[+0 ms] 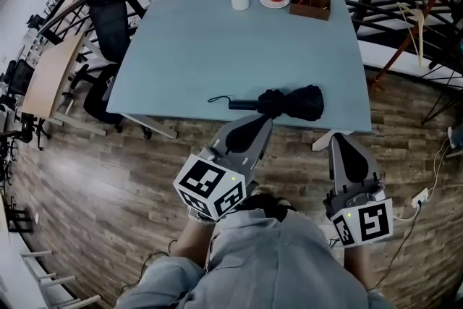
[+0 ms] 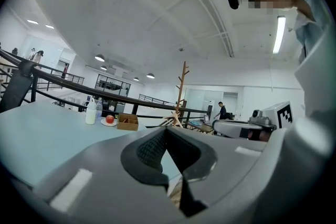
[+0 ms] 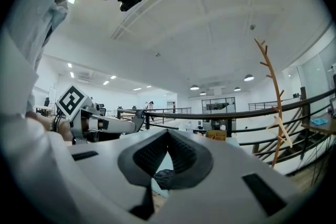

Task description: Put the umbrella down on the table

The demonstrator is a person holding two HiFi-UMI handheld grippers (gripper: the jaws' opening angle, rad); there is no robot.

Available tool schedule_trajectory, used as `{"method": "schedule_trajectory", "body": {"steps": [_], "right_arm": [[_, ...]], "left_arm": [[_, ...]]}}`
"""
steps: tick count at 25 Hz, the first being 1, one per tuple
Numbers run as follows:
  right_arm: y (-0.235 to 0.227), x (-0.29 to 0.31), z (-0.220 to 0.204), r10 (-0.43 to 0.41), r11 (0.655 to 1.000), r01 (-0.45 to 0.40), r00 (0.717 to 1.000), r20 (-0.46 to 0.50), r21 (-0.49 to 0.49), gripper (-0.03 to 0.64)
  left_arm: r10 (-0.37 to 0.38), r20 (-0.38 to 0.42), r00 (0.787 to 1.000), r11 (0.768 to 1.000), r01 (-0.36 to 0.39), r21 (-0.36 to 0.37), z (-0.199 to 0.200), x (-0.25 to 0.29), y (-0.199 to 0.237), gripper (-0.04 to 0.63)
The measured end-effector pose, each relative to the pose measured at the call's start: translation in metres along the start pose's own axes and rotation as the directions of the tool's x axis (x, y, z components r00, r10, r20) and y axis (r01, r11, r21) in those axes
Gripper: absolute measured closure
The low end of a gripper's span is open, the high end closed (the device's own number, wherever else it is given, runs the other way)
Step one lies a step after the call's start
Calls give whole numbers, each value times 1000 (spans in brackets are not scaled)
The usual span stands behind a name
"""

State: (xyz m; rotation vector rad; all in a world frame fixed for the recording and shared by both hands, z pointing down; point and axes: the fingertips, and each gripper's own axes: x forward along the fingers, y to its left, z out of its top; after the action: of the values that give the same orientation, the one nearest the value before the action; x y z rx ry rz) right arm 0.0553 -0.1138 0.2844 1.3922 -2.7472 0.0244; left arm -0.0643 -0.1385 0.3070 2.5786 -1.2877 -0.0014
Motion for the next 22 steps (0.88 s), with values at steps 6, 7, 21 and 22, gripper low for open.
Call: {"method": "schedule_trajectory", "body": {"steps": [6, 7, 21, 22], "right_arm": [[-6, -15, -7, 5, 1000, -5, 1000, 1, 1, 617], [-6, -17, -8, 9, 1000, -9, 1000, 3, 1, 617], [-12, -54, -2, 17, 1000, -17, 999, 41, -10, 617], [-13, -55, -2, 17, 1000, -16, 999, 42, -11, 618]], "left_arm": [[7, 20, 1000, 1000, -7, 24, 0, 2, -20, 591], [7, 22, 1000, 1000, -7, 23, 0, 1, -22, 591], [13, 68, 998, 999, -15, 29, 2, -1, -61, 591], [13, 69, 998, 999, -15, 30, 3, -1, -62, 591]]}}
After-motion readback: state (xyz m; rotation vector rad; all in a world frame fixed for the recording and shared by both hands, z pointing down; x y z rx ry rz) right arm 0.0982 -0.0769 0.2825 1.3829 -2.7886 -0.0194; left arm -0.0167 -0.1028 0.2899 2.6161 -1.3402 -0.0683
